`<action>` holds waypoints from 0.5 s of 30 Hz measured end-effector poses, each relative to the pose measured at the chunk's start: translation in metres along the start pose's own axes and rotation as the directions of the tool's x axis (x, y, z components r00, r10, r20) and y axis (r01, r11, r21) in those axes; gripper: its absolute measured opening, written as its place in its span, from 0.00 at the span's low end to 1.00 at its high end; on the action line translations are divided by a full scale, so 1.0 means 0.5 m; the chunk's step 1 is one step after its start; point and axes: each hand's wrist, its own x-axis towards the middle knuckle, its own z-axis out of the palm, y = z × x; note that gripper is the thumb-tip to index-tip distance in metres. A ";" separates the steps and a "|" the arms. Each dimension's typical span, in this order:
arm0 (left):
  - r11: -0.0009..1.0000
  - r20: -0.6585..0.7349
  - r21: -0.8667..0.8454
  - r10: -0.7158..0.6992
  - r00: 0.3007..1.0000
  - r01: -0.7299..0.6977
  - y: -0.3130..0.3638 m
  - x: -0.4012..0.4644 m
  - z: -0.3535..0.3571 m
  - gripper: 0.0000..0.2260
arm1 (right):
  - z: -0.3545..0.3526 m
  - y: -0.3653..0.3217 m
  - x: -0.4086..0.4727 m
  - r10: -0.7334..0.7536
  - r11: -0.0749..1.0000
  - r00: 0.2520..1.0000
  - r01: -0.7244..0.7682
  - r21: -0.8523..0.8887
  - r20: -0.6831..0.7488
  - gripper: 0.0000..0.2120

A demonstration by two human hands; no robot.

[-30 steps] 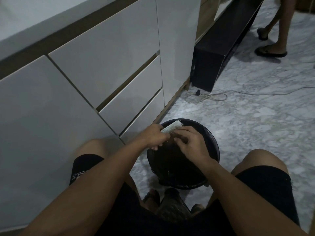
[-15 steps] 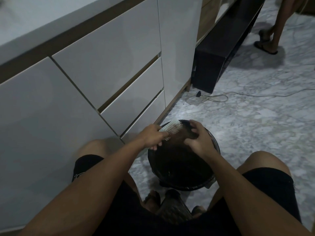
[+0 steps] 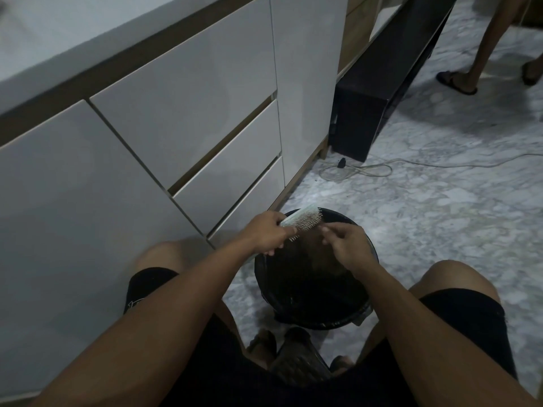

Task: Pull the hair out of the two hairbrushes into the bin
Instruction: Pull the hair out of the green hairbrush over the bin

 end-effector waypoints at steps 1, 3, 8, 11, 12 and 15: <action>1.000 -0.008 -0.009 -0.002 1.000 0.002 -0.003 0.000 -0.001 0.12 | -0.004 -0.002 -0.001 0.015 1.000 1.000 -0.016 -0.015 -0.019 0.09; 1.000 -0.021 -0.025 -0.013 1.000 0.013 -0.009 0.000 -0.003 0.14 | -0.008 -0.002 0.000 0.034 0.999 0.998 -0.035 -0.021 -0.052 0.08; 0.998 -0.070 -0.047 -0.048 0.996 0.045 -0.021 0.003 -0.005 0.14 | -0.011 -0.007 -0.001 0.083 0.997 0.996 -0.083 -0.001 0.019 0.07; 0.996 -0.058 -0.073 -0.062 0.996 0.058 -0.009 -0.001 -0.004 0.12 | -0.006 -0.008 -0.004 0.109 0.986 0.985 -0.124 0.108 0.138 0.16; 0.994 -0.043 -0.085 -0.073 0.996 0.069 -0.002 -0.003 -0.005 0.12 | -0.001 -0.009 -0.006 0.113 0.976 0.979 -0.142 0.168 0.169 0.21; 0.988 0.018 -0.117 -0.099 0.995 0.101 0.020 -0.008 -0.001 0.12 | 0.015 -0.010 -0.012 0.099 0.944 0.973 -0.158 0.290 0.207 0.34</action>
